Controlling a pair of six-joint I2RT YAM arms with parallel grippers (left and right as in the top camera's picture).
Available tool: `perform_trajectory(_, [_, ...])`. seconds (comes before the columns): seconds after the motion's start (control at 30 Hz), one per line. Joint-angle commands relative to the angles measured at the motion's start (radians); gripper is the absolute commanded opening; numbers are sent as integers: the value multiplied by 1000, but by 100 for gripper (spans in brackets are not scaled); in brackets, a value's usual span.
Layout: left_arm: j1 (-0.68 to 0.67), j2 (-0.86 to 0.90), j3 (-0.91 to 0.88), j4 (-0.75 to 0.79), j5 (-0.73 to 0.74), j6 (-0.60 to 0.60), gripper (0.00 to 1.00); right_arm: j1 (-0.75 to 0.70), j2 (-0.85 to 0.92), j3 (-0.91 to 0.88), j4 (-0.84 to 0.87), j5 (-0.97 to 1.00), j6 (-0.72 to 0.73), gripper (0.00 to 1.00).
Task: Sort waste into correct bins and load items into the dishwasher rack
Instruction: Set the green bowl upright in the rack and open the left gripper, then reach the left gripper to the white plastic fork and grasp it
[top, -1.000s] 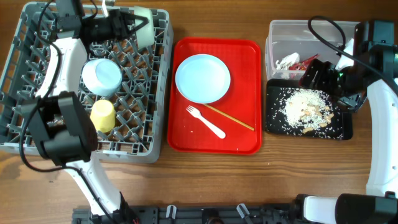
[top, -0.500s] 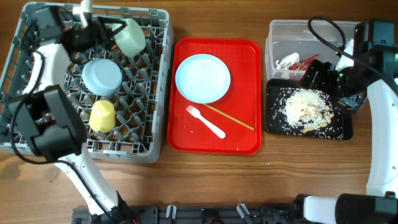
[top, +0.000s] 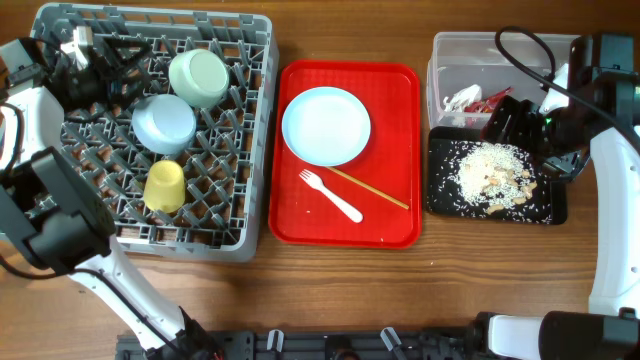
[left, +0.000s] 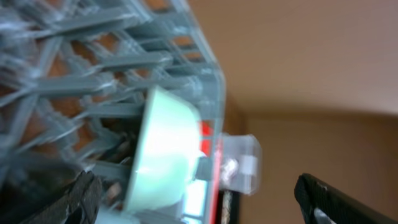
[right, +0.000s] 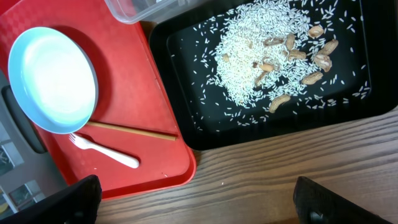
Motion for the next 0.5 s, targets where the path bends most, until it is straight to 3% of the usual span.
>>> perform_trajectory(0.0, [-22, -159, 3, -87, -264, 89, 100, -3, -10, 16, -1, 9, -17, 100])
perform_trajectory(0.2, [-193, -398, 3, -278, -670, 80, 100, -3, -10, 16, 2, 9, -18, 100])
perform_trajectory(0.3, [-365, -480, 3, -407, -882, -48, 100, -3, -10, 16, 2, 10, -18, 100])
perform_trajectory(0.47, [-580, -483, 3, -536, -798, -54, 100, -3, -10, 16, 1, 10, -21, 100])
